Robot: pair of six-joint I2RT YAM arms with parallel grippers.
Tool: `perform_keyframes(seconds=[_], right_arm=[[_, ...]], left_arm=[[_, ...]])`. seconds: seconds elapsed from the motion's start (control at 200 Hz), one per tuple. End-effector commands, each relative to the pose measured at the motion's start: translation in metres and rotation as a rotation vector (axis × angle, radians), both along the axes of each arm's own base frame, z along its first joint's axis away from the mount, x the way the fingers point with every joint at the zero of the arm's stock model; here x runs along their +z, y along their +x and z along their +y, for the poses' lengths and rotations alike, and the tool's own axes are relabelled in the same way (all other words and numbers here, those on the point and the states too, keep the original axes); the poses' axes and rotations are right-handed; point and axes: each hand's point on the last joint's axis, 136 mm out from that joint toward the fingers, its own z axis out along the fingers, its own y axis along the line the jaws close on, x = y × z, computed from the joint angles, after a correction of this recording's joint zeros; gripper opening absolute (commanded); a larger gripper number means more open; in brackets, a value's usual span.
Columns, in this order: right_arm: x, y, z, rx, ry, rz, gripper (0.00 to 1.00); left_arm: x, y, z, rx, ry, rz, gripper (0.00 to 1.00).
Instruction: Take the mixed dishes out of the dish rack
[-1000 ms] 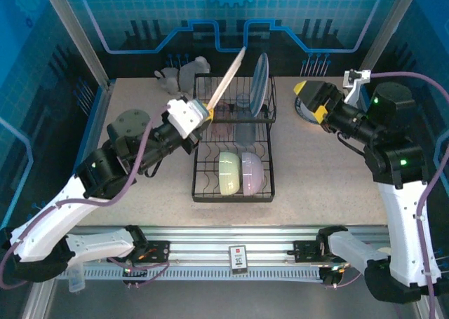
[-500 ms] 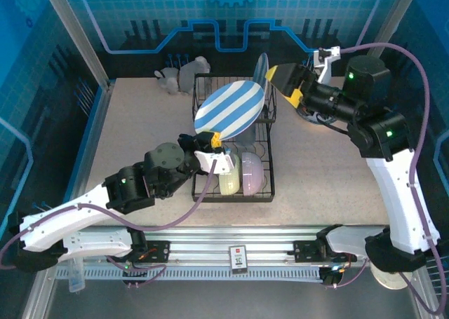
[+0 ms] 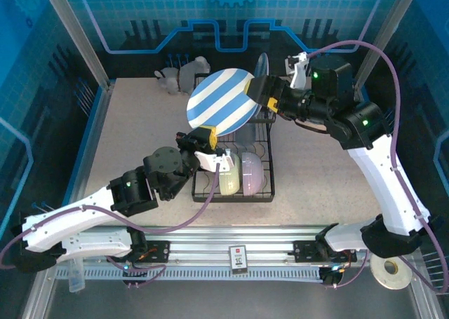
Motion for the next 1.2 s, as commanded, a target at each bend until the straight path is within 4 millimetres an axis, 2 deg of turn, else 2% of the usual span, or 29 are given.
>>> perform_keyframes(seconds=[0.0,0.355,0.565,0.75,0.961,1.196], right_arm=[[0.002,-0.004,0.0,-0.004,-0.038,-0.015,0.83],[-0.003,0.0,0.01,-0.002,-0.046,-0.004,0.64],[-0.005,-0.002,0.01,-0.003,-0.056,0.0,0.52],[-0.008,-0.002,0.006,-0.027,-0.068,0.007,0.35],[-0.009,-0.002,0.006,-0.037,-0.068,0.015,0.27],[-0.012,-0.001,0.007,-0.041,-0.066,0.021,0.05]], left_arm=[[0.017,0.001,0.004,0.032,-0.045,-0.053,0.0],[0.011,-0.002,0.0,0.034,-0.024,-0.051,0.0],[0.008,-0.003,-0.001,0.037,-0.02,-0.044,0.0],[0.008,-0.003,-0.003,0.033,-0.018,-0.045,0.0],[0.009,-0.003,-0.005,0.03,-0.018,-0.048,0.0],[0.01,-0.004,-0.002,0.034,-0.023,-0.047,0.0]])
